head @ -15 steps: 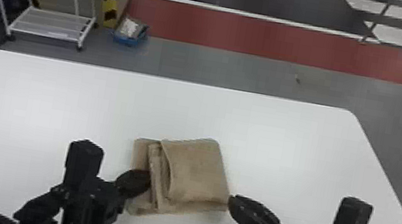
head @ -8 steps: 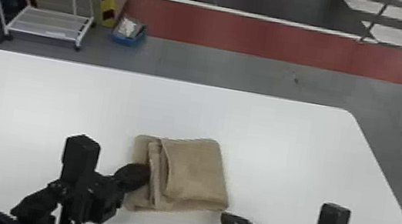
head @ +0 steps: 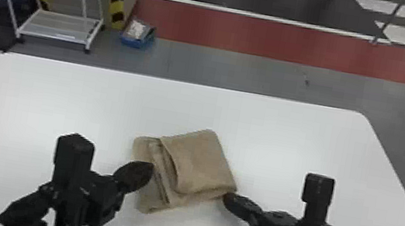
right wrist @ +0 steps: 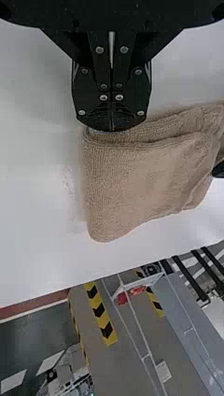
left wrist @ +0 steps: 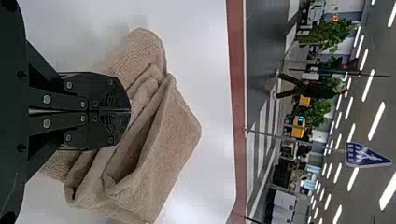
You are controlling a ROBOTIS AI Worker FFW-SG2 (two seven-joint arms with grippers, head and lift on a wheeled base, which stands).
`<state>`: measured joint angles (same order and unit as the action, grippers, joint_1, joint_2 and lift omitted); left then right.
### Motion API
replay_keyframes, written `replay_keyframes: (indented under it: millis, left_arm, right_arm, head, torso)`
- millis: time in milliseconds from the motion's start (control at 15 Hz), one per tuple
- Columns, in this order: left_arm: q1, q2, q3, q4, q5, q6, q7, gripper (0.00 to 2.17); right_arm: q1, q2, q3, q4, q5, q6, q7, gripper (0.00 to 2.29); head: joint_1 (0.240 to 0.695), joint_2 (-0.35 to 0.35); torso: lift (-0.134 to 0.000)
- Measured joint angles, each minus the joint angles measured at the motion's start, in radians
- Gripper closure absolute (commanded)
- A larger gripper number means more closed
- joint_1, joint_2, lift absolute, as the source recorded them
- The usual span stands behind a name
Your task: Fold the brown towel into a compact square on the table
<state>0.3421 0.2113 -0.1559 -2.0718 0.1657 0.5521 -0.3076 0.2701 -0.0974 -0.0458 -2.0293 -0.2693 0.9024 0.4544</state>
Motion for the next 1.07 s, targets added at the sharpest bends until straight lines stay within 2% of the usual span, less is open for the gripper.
replay_keyframes:
  millis: [133, 333, 600, 1067]
  left_arm:
    - [0.074, 0.002, 0.062, -0.106, 0.008, 0.002, -0.019, 2.11]
    - [0.118, 0.003, 0.132, -0.164, 0.035, 0.003, -0.035, 2.11]
    - [0.107, 0.003, 0.163, -0.106, 0.049, -0.018, -0.05, 2.11]
    - [0.097, 0.003, 0.177, -0.073, 0.064, -0.037, -0.053, 2.11]
  right_arm:
    - [-0.077, 0.002, 0.024, 0.063, 0.015, 0.011, -0.034, 2.24]
    - [-0.205, 0.005, 0.053, 0.184, 0.036, 0.014, -0.072, 2.24]
    - [-0.342, 0.014, 0.094, 0.317, 0.07, 0.011, -0.102, 2.24]
    - [-0.594, 0.049, 0.168, 0.565, 0.119, -0.04, -0.092, 2.24]
  head:
    - [0.695, -0.019]
    - [0.695, 0.009]
    - [0.695, 0.037]
    - [0.695, 0.08]
  torso:
    - [-0.123]
    - [-0.123]
    - [-0.123]
    - [-0.123]
